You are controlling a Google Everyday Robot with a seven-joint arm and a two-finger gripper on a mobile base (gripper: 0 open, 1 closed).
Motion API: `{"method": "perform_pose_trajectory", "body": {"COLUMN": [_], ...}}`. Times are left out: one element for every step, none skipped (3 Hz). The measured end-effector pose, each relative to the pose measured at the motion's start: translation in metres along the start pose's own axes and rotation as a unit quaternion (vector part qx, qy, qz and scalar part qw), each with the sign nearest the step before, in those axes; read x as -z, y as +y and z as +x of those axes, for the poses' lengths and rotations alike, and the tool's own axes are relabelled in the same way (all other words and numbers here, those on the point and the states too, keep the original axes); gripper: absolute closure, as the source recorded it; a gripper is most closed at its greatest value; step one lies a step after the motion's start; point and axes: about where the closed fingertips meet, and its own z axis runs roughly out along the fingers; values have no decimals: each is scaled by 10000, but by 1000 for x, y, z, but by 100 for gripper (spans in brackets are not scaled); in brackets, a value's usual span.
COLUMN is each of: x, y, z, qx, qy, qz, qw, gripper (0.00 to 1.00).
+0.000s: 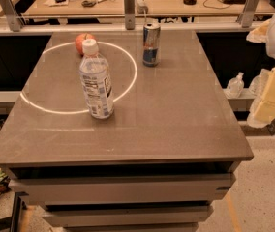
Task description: Knock blue plastic bottle over
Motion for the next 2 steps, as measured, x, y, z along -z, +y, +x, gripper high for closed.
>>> {"method": "perform_pose_trajectory", "body": {"x": [0,5], "y": [0,-1], "z": [0,-2], "qx": [0,-86], "qy": [0,-318], "qz": [0,56], "qw": [10000,9994], "gripper": [0,0]}}
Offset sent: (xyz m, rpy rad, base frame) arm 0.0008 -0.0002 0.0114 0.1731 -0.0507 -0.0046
